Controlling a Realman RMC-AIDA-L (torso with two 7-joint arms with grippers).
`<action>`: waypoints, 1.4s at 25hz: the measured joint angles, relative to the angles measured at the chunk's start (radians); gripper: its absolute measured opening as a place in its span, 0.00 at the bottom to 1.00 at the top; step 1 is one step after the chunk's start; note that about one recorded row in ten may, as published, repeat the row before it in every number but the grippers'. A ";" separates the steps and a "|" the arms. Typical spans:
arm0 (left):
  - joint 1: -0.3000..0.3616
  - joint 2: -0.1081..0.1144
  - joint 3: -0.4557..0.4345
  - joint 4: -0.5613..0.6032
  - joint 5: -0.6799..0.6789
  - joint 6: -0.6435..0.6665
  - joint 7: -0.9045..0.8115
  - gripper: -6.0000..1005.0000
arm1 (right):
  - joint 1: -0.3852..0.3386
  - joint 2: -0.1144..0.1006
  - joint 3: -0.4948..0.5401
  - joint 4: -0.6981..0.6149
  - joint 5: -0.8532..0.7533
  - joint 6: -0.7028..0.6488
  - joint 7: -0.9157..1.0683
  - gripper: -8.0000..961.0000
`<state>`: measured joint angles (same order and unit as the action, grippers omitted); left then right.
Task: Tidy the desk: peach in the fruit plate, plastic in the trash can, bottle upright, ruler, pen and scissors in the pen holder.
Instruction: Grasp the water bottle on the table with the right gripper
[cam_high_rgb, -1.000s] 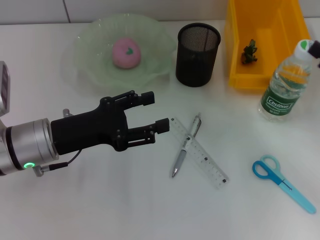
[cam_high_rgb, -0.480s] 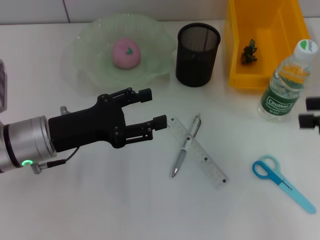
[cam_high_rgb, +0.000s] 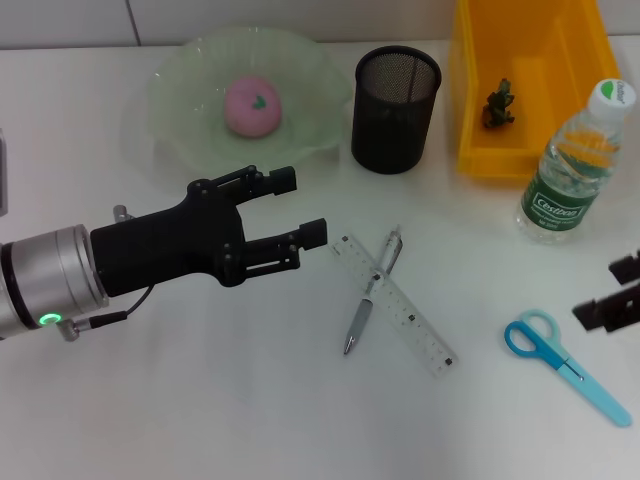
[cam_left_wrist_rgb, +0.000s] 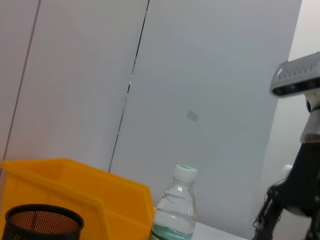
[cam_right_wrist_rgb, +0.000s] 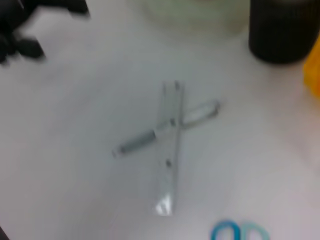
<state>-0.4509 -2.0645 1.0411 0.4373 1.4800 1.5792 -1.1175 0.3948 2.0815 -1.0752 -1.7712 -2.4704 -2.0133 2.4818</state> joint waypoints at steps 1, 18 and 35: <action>0.000 0.000 0.000 0.000 0.000 -0.002 0.000 0.75 | 0.006 0.000 -0.046 0.002 -0.039 0.007 0.025 0.73; -0.004 0.000 -0.024 0.002 0.001 -0.014 0.022 0.74 | -0.012 0.006 -0.459 0.202 -0.212 0.277 0.230 0.79; -0.009 0.000 -0.041 0.002 0.002 -0.022 0.027 0.74 | -0.018 0.005 -0.496 0.227 -0.258 0.337 0.232 0.66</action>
<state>-0.4599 -2.0647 1.0006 0.4388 1.4819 1.5569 -1.0906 0.3767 2.0869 -1.5713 -1.5446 -2.7287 -1.6761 2.7136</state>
